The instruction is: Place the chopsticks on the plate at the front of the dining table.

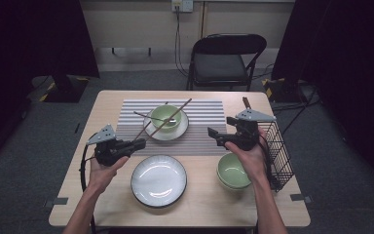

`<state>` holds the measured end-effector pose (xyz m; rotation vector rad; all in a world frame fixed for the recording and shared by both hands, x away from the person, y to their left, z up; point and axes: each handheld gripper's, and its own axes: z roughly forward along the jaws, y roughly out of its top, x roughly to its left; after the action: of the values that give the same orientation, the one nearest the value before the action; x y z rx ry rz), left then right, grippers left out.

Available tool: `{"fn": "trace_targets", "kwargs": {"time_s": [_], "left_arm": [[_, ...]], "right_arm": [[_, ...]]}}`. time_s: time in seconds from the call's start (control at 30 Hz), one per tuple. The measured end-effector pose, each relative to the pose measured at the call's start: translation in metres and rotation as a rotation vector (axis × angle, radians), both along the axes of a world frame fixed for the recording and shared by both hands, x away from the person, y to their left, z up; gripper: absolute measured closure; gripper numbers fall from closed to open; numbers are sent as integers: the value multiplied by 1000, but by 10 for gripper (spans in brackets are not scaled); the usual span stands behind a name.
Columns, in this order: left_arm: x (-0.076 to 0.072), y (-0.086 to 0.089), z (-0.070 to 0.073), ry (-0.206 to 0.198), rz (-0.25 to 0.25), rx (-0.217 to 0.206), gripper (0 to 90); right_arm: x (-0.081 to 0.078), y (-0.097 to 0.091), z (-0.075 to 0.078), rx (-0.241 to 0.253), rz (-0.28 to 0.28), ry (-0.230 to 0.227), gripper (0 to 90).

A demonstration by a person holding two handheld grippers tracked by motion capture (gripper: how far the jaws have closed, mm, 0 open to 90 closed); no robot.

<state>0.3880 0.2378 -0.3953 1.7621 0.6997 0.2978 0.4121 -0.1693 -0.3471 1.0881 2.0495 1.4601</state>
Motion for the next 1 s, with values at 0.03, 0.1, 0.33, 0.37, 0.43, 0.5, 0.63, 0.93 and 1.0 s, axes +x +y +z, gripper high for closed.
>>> {"fn": "trace_targets", "kwargs": {"time_s": [0.03, 0.1, 0.33, 0.37, 0.43, 0.5, 0.63, 0.93, 1.0], "left_arm": [[1, 1, 0, -5, 1, 5, 858], [2, 4, 0, 3, 7, 2, 858], [6, 11, -2, 17, 30, -5, 858], [6, 11, -2, 16, 33, 1, 858], [6, 12, -2, 15, 36, 16, 859], [7, 13, -2, 23, 39, 6, 858], [12, 17, -3, 34, 52, 1, 858], [21, 29, 5, 21, 88, 11, 858], [23, 33, 5, 25, 102, 7, 859]], "right_arm": [[-2, -2, -1, 0, -4, 1, 148], [-4, -5, -2, -9, -11, 1, 149], [-11, -17, -12, -10, -29, 15, 150], [-12, -18, -14, -12, -29, 19, 150], [-16, -23, -18, -15, -33, 20, 151], [-17, -24, -19, -12, -37, 18, 151], [-22, -29, -22, -19, -44, 22, 151], [-24, -29, -25, -32, -44, 23, 151], [-24, -30, -26, -36, -45, 26, 152]]}}
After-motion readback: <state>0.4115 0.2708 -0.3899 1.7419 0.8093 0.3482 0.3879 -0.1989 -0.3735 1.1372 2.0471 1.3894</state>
